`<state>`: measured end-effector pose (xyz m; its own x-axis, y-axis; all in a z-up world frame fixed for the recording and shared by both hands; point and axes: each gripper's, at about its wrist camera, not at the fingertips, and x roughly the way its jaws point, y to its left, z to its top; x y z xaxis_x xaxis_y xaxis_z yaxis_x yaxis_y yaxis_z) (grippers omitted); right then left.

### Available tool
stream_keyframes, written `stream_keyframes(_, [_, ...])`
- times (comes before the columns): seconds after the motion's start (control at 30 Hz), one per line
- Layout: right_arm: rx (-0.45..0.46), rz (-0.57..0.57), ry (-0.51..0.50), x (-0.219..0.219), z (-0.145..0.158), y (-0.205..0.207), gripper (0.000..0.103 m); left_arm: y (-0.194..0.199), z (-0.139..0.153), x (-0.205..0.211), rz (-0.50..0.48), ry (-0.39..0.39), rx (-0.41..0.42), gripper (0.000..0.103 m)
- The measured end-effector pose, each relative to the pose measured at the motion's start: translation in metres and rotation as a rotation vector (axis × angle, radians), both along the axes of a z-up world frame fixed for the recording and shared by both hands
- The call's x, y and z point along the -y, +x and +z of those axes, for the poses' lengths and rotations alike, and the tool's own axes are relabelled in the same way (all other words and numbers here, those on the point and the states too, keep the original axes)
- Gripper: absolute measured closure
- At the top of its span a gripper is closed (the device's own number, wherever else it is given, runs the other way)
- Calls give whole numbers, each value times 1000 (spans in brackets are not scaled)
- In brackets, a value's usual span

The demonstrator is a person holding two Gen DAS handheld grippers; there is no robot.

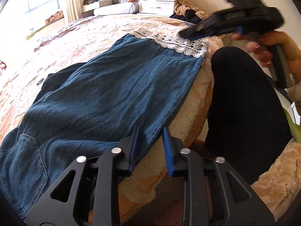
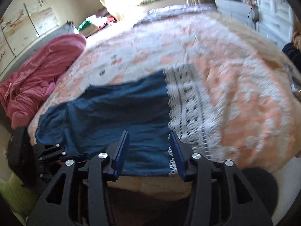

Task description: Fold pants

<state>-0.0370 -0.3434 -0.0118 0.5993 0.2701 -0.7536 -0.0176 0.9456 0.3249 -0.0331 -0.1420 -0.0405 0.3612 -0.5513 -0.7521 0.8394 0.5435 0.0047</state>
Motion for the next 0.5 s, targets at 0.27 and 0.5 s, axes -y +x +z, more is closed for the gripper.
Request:
stream_keyframes(0.27, [-55, -27, 29, 11, -24, 1, 51, -6, 14, -5, -24, -80, -47, 60])
stream_keyframes(0.5, [90, 40, 5, -3, 24, 7, 51, 37, 35, -55, 267, -196, -29, 56])
